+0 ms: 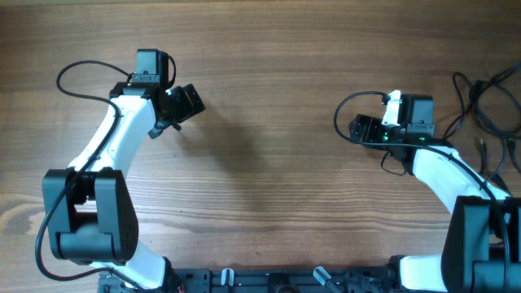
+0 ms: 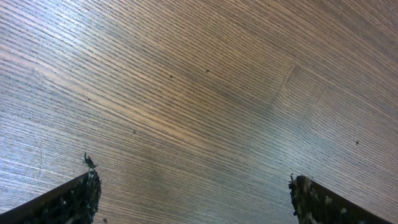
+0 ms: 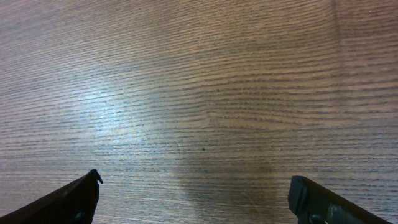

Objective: Untangle cables

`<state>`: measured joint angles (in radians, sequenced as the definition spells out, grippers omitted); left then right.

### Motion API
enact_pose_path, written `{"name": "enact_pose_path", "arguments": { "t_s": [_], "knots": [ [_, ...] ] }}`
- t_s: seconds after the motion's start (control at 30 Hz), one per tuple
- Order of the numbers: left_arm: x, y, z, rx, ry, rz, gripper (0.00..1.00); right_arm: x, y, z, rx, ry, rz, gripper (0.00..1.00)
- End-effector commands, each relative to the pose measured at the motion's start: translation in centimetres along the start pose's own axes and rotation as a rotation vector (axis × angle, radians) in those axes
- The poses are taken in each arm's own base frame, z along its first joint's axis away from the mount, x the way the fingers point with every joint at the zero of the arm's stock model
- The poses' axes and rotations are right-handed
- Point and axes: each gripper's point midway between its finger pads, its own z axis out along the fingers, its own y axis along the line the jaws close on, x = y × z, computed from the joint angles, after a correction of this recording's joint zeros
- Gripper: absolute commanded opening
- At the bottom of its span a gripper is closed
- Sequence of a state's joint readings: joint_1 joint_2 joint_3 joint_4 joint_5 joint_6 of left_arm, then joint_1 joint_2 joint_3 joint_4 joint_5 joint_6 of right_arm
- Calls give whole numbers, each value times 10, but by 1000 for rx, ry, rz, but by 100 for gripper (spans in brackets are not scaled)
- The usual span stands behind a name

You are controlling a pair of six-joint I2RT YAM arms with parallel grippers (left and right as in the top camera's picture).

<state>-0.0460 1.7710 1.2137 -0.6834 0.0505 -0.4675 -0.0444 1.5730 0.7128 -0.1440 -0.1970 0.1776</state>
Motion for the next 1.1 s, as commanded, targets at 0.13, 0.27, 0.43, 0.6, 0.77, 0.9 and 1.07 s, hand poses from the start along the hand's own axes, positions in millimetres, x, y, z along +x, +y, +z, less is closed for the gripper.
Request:
{"name": "enact_pose_path", "arguments": {
  "t_s": [0.13,0.27,0.43,0.6,0.77,0.9,1.07],
  "knots": [
    [3,2,5,-4,15,17,100,-45,17,-55,-21,-211,-55,100],
    [3,2,5,-3,15,17,100,-68,29,-95,-44,-345,-82,100],
    [3,2,5,-4,15,17,100,-86,42,-143,-70,-493,-110,100],
    [3,2,5,-4,15,17,100,-92,52,-187,-90,-609,-132,100],
    [3,2,5,-4,15,17,100,-87,58,-218,-102,-674,-145,100],
    [3,2,5,-4,15,17,100,-78,57,-223,-99,-661,-142,100],
    [3,2,5,-4,15,17,100,-64,51,-208,-85,-576,-126,100]
  ]
}}
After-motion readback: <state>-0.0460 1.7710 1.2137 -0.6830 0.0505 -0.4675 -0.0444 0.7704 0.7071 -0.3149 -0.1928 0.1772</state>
